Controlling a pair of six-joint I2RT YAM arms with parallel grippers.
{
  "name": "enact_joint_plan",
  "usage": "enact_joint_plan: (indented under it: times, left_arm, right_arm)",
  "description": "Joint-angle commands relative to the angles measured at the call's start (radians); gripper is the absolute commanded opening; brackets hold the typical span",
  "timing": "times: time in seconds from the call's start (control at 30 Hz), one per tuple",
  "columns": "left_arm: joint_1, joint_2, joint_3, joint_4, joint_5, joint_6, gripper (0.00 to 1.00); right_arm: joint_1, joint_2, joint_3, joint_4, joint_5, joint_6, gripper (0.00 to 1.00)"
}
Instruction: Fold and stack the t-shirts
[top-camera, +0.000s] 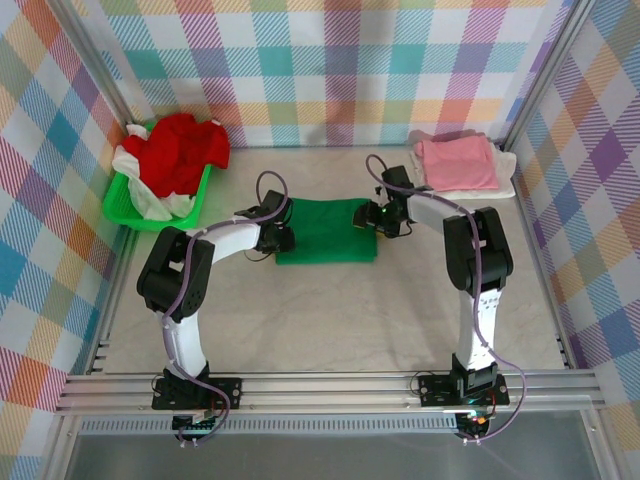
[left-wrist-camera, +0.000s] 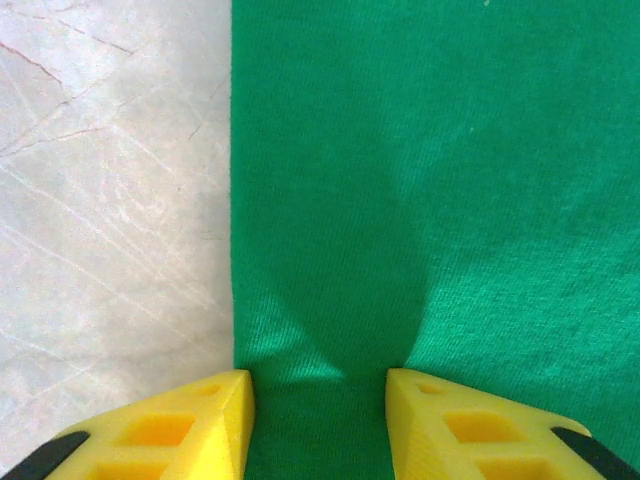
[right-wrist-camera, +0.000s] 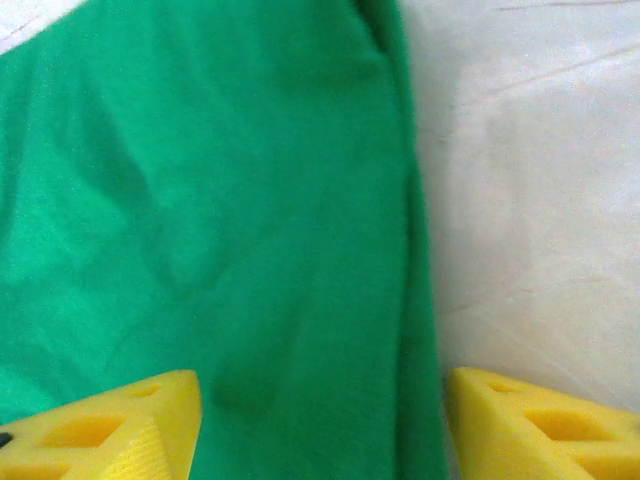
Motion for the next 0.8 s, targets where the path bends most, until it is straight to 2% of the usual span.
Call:
enact_joint_plan:
  times: [0.0, 0.17, 0.33, 0.43, 0.53, 0.67, 0.77]
  left_arm:
    - [0.005, 0.032, -0.03, -0.007, -0.008, -0.009, 0.4]
    - [0.005, 0.03, -0.035, 0.011, -0.003, -0.014, 0.4]
    - [0.005, 0.014, -0.038, 0.021, -0.002, -0.016, 0.4]
    - [0.007, -0.003, -0.042, 0.023, -0.01, -0.017, 0.4]
    - [0.008, -0.025, -0.042, 0.022, -0.011, -0.025, 0.41]
    - [0.007, -0.109, -0.05, 0.03, -0.007, -0.05, 0.52]
    - [-0.004, -0.22, -0.078, 0.078, 0.009, -0.052, 0.72]
  right_arm:
    - [0.065, 0.035, 0.018, 0.021, -0.023, 0.021, 0.64]
    - [0.108, 0.061, 0.044, 0.014, 0.009, 0.054, 0.55]
    - [0.101, 0.076, 0.027, 0.052, 0.035, 0.086, 0.31]
    - [0.079, 0.065, -0.001, 0.105, 0.011, 0.111, 0.1]
    - [0.054, 0.062, -0.003, 0.129, -0.023, 0.107, 0.0]
    - [-0.001, 0.041, 0.021, 0.1, -0.054, 0.037, 0.0]
    - [-0.056, 0.023, 0.082, 0.017, -0.046, -0.068, 0.0]
